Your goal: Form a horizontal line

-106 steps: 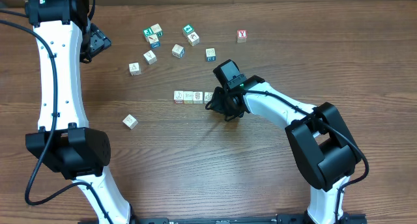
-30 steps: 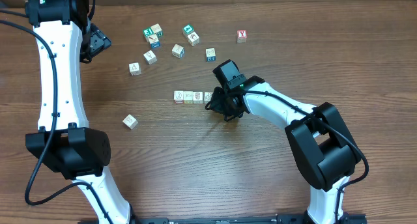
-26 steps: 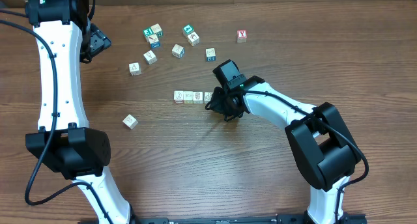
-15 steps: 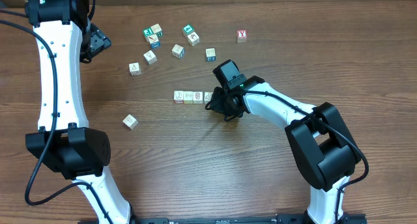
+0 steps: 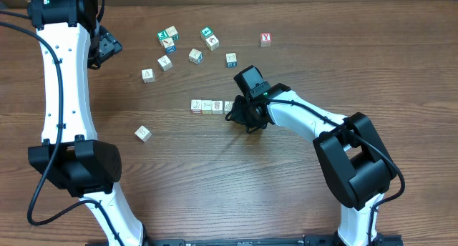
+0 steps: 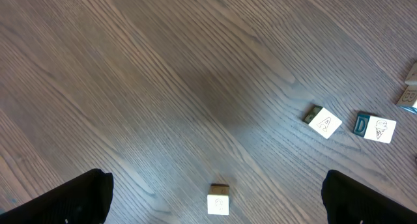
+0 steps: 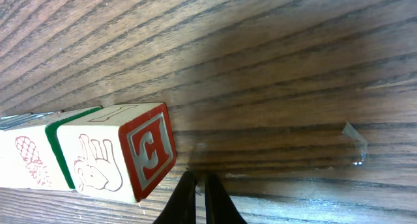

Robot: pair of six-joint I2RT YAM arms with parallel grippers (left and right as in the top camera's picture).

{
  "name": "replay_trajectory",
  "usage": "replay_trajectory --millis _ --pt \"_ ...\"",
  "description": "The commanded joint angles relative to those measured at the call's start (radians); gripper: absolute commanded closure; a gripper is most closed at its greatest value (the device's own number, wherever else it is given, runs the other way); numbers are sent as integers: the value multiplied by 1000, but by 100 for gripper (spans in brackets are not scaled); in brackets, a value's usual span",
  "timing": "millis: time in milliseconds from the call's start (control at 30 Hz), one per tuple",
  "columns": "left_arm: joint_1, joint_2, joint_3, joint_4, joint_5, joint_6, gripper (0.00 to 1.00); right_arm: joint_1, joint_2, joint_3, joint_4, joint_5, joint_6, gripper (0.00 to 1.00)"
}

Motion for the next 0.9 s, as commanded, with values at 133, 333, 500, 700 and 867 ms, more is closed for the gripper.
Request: replay_trajectory --millis 133,333,500,700,867 --pt "-7 -8 13 -2 0 22 0 10 43 -33 -26 16 3 96" --pt "-7 -8 13 -2 0 22 0 10 43 -33 -27 17 3 96" --pt "-7 -8 13 -2 0 22 0 10 43 -33 -14 17 3 96" --pt "-7 -8 13 -2 0 22 0 10 43 -33 -11 18 3 96" --pt "-7 -8 13 -2 0 22 0 10 43 -33 15 18 3 96"
